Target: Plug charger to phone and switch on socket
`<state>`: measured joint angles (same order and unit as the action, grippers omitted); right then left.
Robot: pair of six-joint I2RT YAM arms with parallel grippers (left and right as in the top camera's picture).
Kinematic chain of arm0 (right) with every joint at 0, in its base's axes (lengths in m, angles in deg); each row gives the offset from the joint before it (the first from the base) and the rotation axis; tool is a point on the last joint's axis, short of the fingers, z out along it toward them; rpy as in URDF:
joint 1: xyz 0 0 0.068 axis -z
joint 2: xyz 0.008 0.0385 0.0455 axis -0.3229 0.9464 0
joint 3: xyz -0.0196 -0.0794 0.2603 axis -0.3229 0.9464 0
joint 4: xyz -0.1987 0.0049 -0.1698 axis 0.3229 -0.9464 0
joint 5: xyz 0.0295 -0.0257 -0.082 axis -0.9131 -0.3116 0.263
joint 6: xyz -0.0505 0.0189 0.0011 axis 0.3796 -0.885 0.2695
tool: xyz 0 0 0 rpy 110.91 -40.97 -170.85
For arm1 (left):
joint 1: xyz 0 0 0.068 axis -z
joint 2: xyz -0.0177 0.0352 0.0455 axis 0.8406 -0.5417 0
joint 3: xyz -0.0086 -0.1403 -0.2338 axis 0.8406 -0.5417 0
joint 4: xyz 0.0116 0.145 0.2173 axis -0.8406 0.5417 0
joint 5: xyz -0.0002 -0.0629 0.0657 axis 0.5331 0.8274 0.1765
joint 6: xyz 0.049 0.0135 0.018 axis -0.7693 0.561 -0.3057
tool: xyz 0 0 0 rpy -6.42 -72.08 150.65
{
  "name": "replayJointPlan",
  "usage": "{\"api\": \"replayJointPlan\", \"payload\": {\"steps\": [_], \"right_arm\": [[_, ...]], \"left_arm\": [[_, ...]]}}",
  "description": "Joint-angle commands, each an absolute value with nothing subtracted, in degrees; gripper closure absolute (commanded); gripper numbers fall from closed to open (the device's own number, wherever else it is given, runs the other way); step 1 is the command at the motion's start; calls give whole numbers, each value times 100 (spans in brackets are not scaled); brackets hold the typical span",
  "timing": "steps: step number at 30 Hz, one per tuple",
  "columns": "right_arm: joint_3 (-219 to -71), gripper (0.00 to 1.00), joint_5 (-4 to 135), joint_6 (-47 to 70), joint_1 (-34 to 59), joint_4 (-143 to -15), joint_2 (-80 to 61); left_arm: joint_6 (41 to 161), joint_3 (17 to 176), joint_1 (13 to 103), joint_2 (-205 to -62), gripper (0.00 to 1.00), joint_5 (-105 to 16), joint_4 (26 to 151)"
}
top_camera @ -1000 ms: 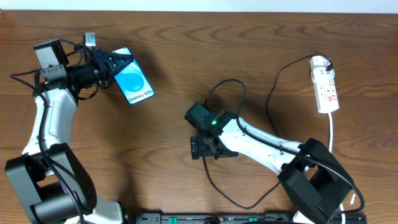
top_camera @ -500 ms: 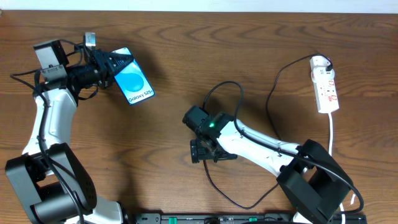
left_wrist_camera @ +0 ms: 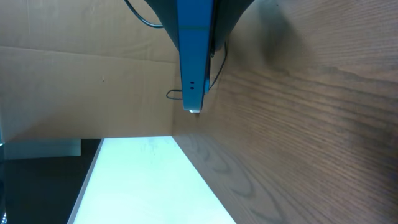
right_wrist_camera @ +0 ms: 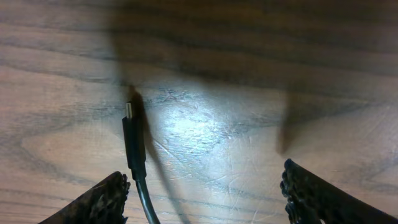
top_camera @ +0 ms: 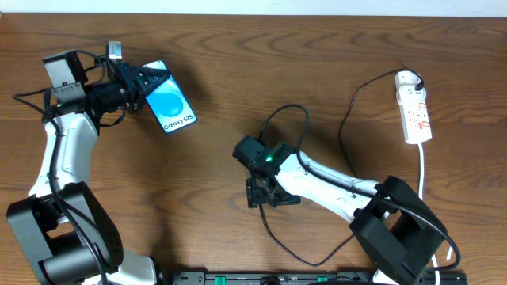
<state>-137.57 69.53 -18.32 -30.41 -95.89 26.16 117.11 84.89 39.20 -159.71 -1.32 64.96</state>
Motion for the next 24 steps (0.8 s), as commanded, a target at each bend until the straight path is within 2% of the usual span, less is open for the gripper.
{"api": "replayJointPlan", "payload": {"steps": [1,8,24], "right_arm": [[-13816,29,7040,-2129,-3009,-9668,2761],[-13816,33,7099,-2400,-2971,-9788,2761],[-13816,30,7171,-2569,-2853,-9661,2761]], "left_arm": [[11632,8583,3912,-15814,93,98,6492],[11632,8583,3912,-15814,92,98,6492],[11632,8583,3912,-15814,92,96,6492]]}}
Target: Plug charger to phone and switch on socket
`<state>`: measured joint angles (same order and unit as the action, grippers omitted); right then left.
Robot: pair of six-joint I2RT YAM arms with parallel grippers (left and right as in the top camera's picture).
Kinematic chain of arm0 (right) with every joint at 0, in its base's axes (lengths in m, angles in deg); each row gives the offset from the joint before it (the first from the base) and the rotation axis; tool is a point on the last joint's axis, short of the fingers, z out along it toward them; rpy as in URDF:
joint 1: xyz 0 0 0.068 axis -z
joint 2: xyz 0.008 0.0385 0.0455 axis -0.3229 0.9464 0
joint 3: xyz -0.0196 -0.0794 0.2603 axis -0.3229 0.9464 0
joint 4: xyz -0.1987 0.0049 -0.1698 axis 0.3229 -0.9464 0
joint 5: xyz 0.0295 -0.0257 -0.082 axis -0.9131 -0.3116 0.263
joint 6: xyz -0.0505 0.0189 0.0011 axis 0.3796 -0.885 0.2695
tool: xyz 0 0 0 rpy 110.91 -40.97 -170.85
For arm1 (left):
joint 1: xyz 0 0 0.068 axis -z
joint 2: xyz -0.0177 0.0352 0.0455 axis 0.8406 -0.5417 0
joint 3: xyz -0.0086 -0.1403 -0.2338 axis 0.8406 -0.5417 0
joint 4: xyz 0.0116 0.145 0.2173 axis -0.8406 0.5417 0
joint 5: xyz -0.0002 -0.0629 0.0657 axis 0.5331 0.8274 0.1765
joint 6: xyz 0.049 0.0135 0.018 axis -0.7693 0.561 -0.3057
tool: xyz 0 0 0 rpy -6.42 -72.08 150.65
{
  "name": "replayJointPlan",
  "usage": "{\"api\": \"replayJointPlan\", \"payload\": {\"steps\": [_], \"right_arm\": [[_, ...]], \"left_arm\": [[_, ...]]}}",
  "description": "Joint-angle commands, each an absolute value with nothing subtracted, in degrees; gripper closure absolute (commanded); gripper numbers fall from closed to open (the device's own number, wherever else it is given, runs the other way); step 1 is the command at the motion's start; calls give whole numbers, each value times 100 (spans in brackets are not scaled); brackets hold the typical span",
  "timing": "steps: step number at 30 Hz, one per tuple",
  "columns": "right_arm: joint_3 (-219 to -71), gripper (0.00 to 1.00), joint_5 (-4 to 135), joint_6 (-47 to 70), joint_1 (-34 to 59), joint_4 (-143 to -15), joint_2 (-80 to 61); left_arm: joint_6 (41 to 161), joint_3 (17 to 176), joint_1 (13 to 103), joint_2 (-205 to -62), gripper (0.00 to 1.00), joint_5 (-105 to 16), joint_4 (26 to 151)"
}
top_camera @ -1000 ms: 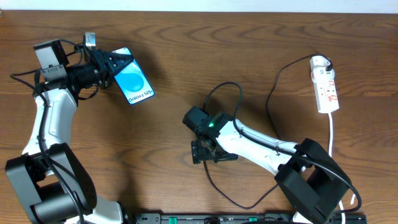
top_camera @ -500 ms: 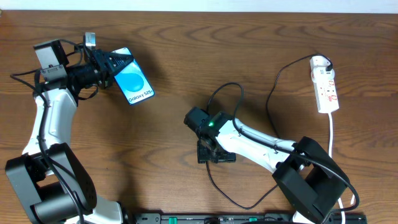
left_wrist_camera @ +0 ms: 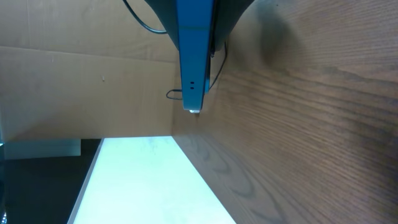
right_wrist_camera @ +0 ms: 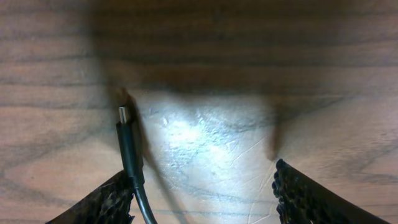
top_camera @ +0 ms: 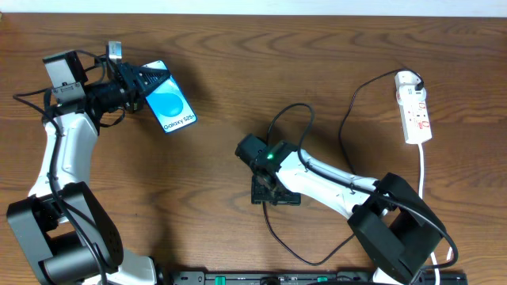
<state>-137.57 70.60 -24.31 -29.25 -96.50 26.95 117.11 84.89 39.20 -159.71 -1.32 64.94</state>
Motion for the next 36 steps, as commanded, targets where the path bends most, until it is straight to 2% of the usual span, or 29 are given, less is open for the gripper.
{"api": "replayJointPlan", "payload": {"steps": [1,9,16,22,28,36], "right_arm": [[-13816,30,7171,-2571,-2842,-9659,2761],[-13816,28,7195,-2586,-2838,-9653,2769],[-13816,32,7274,-2759,-2834,-9716,2769],[-13816,24,7055,-2302,-2831,-9358,2769],[-13816,24,7066,-2361,-2783,-9355,2769],[-13816,29,7132,-2564,-2748,-9513,2769]], "left_arm": [[11632,8583,3912,-15814,93,96,6492],[11632,8583,3912,-15812,93,98,6492],[11632,8583,3912,-15812,92,98,6492],[11632,8583,3912,-15814,93,94,6490],[11632,8583,3912,-15812,92,96,6490],[11632,8583,3912,-15814,93,96,6490]]}}
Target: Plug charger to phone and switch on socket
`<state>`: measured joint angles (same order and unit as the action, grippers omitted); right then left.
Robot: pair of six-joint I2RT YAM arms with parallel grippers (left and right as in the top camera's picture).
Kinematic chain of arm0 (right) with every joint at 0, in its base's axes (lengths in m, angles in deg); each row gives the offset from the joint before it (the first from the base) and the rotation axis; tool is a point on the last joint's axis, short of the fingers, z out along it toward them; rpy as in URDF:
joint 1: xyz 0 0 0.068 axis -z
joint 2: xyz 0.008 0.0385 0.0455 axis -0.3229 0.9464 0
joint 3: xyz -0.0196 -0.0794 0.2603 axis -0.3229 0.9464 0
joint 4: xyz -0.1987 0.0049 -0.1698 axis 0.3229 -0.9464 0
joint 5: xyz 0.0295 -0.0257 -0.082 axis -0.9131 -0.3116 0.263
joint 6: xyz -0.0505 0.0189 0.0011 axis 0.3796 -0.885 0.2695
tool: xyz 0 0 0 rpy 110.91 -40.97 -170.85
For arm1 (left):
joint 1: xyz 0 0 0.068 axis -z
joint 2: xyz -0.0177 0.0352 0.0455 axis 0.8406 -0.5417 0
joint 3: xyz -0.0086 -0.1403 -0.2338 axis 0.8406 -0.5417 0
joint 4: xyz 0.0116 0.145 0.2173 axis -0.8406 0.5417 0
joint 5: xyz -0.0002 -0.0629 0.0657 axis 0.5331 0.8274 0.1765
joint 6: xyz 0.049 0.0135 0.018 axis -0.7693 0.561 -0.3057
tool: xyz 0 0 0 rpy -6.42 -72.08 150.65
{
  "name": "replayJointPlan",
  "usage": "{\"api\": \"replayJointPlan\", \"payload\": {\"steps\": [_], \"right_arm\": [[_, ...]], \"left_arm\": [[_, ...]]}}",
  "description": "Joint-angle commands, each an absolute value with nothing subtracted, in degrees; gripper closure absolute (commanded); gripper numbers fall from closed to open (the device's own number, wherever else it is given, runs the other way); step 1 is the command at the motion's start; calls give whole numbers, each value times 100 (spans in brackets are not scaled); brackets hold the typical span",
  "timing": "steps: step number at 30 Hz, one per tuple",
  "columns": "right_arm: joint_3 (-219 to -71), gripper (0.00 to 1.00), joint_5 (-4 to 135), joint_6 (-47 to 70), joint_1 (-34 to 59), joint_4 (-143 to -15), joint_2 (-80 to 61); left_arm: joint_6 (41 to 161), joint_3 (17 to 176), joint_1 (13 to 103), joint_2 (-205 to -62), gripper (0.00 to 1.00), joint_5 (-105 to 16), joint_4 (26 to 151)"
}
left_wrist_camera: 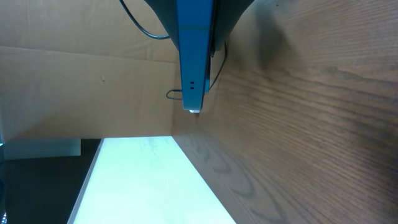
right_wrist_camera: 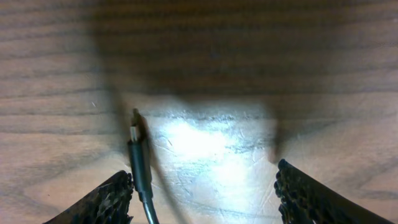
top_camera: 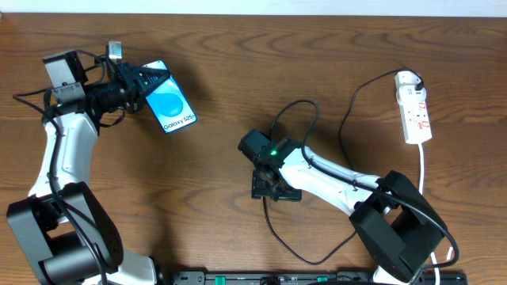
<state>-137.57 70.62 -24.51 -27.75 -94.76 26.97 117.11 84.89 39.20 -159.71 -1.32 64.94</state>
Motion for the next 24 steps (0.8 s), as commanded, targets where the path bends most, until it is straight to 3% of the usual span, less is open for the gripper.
{"api": "replayJointPlan", "payload": {"steps": [1,24], "right_arm": [[-13816,29,7130,-2564,-2748,-9528,2769],[-13816,31,7040,-2693,-2722,-9716,2959]], "left_arm": [[11632,8583,3912,-15814,93,96,6492],[11632,8583,3912,-15814,93,96,6490]]}}
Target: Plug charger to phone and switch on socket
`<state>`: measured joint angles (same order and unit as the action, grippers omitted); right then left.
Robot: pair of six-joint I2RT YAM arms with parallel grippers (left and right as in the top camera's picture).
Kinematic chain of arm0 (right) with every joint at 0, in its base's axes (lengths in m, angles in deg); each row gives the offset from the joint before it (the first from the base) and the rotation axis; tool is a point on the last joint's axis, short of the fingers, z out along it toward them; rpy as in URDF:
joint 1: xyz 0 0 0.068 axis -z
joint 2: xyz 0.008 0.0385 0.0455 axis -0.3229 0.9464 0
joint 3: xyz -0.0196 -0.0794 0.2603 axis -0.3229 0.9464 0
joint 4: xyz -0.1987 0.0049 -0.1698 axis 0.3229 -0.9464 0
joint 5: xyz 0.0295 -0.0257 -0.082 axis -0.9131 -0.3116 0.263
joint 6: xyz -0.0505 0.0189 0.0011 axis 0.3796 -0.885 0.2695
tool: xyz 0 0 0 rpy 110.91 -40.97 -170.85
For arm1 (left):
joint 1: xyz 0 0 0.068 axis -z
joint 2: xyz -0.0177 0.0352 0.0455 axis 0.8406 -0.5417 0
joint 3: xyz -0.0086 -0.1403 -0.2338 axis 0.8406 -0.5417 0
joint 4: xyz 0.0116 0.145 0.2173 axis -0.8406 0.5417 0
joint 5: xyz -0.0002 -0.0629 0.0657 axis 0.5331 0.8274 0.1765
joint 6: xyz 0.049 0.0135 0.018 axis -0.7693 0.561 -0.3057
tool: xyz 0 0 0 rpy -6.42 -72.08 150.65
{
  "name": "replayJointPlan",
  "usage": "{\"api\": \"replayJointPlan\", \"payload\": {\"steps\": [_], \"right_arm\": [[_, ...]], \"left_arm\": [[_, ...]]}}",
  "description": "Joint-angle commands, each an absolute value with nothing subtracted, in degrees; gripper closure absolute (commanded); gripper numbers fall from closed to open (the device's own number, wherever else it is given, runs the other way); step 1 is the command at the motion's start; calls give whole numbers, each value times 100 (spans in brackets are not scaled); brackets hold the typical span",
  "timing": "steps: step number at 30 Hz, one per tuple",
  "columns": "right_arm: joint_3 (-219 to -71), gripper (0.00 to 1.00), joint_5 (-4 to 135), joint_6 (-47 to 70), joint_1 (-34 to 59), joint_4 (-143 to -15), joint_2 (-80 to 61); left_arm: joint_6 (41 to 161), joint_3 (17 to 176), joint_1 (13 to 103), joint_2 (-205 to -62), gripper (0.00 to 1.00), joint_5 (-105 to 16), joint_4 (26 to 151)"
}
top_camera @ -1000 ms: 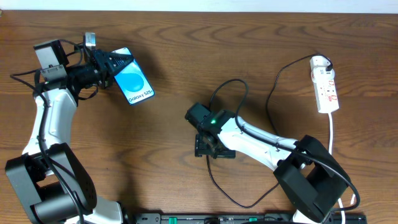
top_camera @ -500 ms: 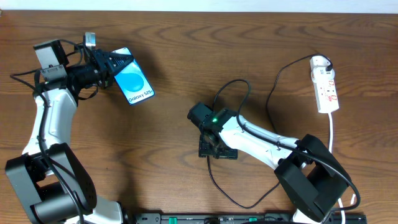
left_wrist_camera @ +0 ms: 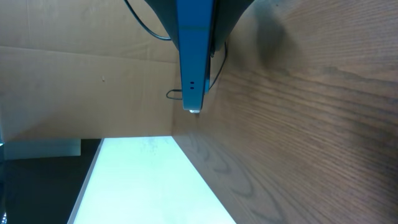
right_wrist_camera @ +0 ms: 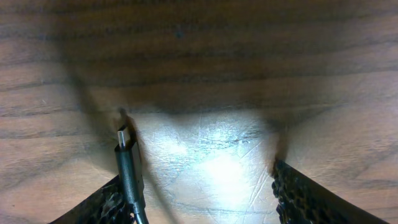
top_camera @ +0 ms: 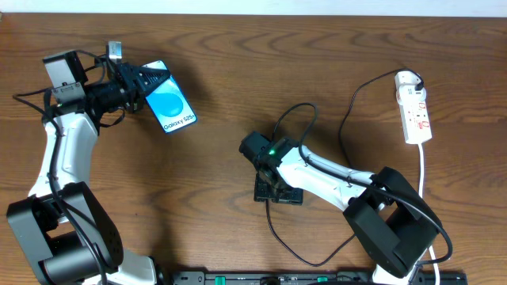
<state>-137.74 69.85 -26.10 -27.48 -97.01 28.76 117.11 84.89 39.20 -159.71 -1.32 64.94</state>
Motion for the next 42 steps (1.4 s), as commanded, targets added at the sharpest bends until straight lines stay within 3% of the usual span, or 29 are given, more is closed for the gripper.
{"api": "replayJointPlan", "payload": {"steps": [1,5,9,23,31,42], "right_arm": [[-13816,31,7040,-2693,-2720,-9714,2959],[-13816,32,7040,-2693,-2713,-9685,2959],[-13816,42,7040,-2722,-2683,-9679,2959],[-13816,48,7040,-2737,-2576,-9631,2959],[-13816,68,7040,-2737,-2576,-9633,2959],[-13816,81,7040,-2737,-2576,-9633,2959]], "left_arm": [[11632,8583,3912,-15814,93,94,6490],[11632,8583,3912,-15814,92,96,6490],[11632,8583,3912,-15814,93,96,6490],[11632,8583,3912,-15814,93,96,6490],[11632,8583,3912,-15814,93,96,6490],[11632,8583,3912,-15814,93,96,6490]]}}
